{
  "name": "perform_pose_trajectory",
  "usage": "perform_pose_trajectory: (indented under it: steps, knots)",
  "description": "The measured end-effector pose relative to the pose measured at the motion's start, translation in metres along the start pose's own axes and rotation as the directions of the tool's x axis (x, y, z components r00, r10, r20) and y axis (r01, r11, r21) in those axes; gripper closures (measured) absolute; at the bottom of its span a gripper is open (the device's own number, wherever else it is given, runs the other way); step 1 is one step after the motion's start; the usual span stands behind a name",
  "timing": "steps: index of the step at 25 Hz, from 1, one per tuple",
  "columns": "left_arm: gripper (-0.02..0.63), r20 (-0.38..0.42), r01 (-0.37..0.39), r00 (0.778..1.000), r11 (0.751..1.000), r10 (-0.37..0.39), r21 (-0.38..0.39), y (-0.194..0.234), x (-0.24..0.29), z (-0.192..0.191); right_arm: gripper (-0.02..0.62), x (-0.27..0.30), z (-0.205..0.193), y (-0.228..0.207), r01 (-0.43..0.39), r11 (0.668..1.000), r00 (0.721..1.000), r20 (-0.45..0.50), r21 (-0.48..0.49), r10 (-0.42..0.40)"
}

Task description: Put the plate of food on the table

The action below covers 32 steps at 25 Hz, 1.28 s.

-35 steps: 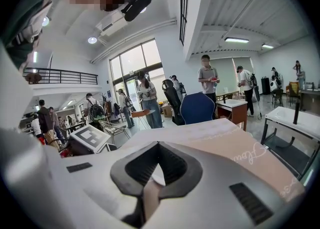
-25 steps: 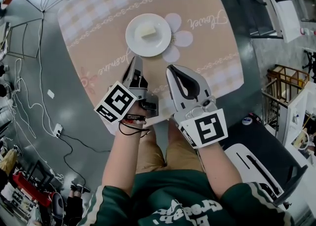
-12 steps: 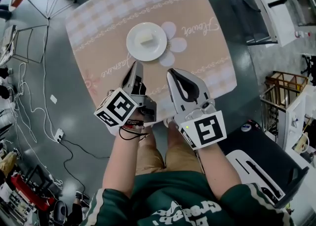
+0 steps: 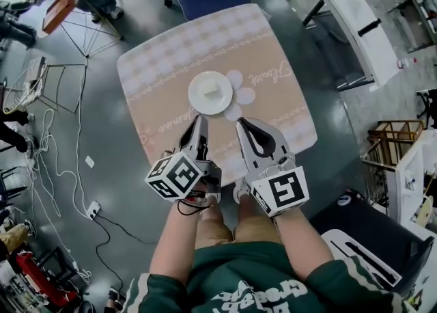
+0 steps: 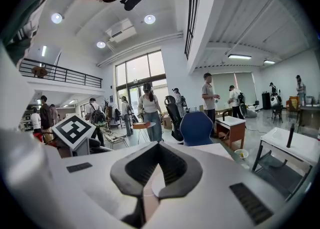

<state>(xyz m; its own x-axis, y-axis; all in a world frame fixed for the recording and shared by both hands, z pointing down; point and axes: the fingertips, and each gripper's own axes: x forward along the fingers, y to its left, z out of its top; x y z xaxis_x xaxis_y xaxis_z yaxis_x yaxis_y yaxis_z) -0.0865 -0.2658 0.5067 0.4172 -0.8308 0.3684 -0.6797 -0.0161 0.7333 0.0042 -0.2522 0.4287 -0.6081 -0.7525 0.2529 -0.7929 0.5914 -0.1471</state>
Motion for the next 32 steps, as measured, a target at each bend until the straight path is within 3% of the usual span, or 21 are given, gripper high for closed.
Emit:
perform_pose_trajectory:
  steps: [4,10,18,26,32]
  knots:
    - [0.598,0.008,0.042,0.999,0.999,-0.042,0.035,-0.030,-0.012,0.014,0.580,-0.009,0.025,0.001,-0.004,1.000,1.000,0.021,-0.013,0.004]
    - [0.598,-0.015,0.104,0.995,0.980,-0.103,0.168,-0.075,-0.038,0.037,0.580,-0.033,0.059,0.005,0.005,1.000,0.999,0.043,-0.020,-0.004]
    - [0.598,-0.061,0.173,0.985,0.947,-0.163,0.272,-0.120,-0.063,0.043,0.580,-0.052,0.096,0.027,-0.088,0.996,0.994,0.068,-0.006,0.089]
    - [0.598,-0.063,0.219,0.975,0.864,-0.214,0.452,-0.153,-0.089,0.067,0.580,-0.048,0.132,0.057,-0.142,0.982,0.985,0.082,-0.127,0.153]
    - [0.598,-0.025,0.195,0.973,0.768,-0.228,0.609,-0.169,-0.111,0.093,0.580,-0.052,0.145,0.077,-0.180,0.965,0.978,0.074,-0.193,0.197]
